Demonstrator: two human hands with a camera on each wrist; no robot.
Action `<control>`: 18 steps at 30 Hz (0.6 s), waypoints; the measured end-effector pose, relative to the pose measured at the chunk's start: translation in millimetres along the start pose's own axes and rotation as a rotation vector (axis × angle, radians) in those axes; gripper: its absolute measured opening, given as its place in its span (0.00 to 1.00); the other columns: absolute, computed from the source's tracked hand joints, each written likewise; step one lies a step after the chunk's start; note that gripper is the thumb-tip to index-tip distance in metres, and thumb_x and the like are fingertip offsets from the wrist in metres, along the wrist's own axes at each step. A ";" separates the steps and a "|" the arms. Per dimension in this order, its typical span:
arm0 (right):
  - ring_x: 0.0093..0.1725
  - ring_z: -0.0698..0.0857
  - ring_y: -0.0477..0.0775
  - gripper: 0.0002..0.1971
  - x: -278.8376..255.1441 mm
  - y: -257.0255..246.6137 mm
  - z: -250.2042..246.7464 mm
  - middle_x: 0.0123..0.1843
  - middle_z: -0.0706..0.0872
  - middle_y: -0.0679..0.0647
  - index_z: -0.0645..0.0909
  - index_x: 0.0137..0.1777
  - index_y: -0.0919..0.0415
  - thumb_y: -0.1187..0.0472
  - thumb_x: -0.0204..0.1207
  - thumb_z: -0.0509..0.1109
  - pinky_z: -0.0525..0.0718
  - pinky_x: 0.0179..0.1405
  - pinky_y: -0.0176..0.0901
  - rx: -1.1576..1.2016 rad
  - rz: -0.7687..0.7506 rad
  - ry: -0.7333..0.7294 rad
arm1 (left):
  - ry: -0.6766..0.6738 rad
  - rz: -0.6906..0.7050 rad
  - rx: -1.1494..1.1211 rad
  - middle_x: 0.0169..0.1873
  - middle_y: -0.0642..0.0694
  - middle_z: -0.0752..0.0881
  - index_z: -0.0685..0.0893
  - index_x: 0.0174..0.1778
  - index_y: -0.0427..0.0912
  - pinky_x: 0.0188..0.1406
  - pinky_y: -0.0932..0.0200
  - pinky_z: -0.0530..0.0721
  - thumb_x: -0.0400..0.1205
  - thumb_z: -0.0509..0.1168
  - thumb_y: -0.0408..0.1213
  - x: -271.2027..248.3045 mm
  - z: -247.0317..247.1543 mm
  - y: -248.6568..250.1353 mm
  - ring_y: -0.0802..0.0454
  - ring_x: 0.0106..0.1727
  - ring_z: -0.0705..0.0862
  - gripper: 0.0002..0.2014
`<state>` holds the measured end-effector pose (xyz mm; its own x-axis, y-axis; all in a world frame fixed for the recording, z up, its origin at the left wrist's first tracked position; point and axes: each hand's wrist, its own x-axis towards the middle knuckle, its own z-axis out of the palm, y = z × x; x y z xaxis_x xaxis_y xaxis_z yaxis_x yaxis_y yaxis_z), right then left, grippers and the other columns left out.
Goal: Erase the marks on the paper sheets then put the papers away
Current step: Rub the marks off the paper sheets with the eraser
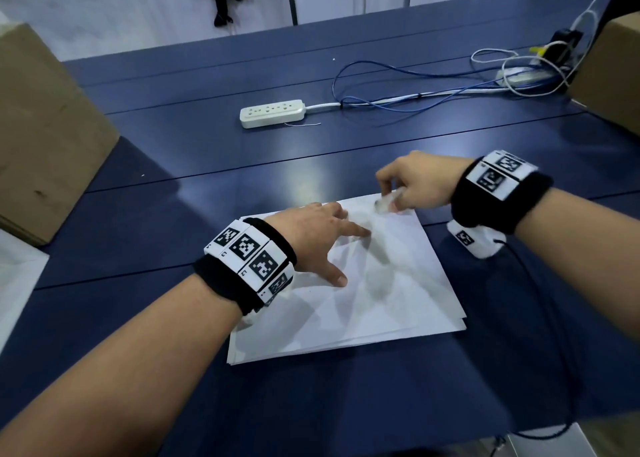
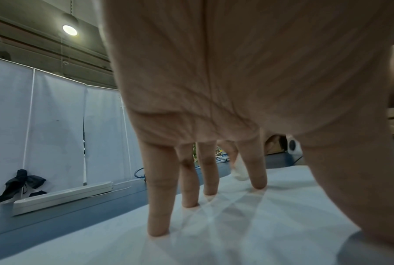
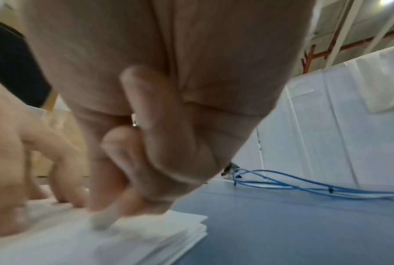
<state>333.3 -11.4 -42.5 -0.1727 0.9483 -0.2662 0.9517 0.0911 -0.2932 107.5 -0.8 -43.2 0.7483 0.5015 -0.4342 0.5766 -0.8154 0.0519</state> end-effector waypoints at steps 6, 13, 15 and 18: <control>0.24 0.78 0.56 0.08 -22.1 -0.7 3.9 0.27 0.87 0.49 0.84 0.40 0.51 0.53 0.63 0.77 0.77 0.28 0.48 0.140 -0.002 -0.373 | 0.001 -0.002 0.007 0.82 0.49 0.60 0.58 0.83 0.69 0.70 0.52 0.70 0.74 0.72 0.62 0.8 1.1 -0.3 0.48 0.80 0.64 0.43; 0.30 0.80 0.48 0.08 -8.4 -0.4 -1.2 0.29 0.86 0.46 0.82 0.42 0.53 0.53 0.71 0.78 0.74 0.32 0.40 0.024 -0.006 -0.100 | 0.002 -0.002 0.003 0.82 0.50 0.60 0.58 0.82 0.70 0.70 0.51 0.71 0.74 0.73 0.62 -0.5 0.4 -0.4 0.48 0.80 0.63 0.43; 0.24 0.76 0.54 0.10 -22.6 0.3 2.9 0.25 0.84 0.47 0.83 0.41 0.53 0.53 0.63 0.78 0.72 0.27 0.38 0.116 0.003 -0.355 | -0.001 -0.004 0.007 0.83 0.50 0.59 0.57 0.83 0.70 0.70 0.51 0.71 0.74 0.73 0.62 -0.2 0.7 -0.7 0.48 0.81 0.63 0.43; 0.28 0.79 0.55 0.14 -21.5 0.6 2.1 0.29 0.87 0.48 0.84 0.43 0.51 0.47 0.59 0.77 0.76 0.32 0.45 0.087 0.011 -0.357 | -0.003 -0.002 0.006 0.83 0.49 0.59 0.57 0.83 0.70 0.70 0.50 0.71 0.74 0.73 0.62 0.0 0.9 -0.5 0.47 0.81 0.63 0.43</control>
<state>337.1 -32.5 -38.9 -0.2548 0.7821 -0.5687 0.9314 0.0403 -0.3618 106.8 -0.6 -44.0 0.7463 0.5024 -0.4366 0.5761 -0.8161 0.0459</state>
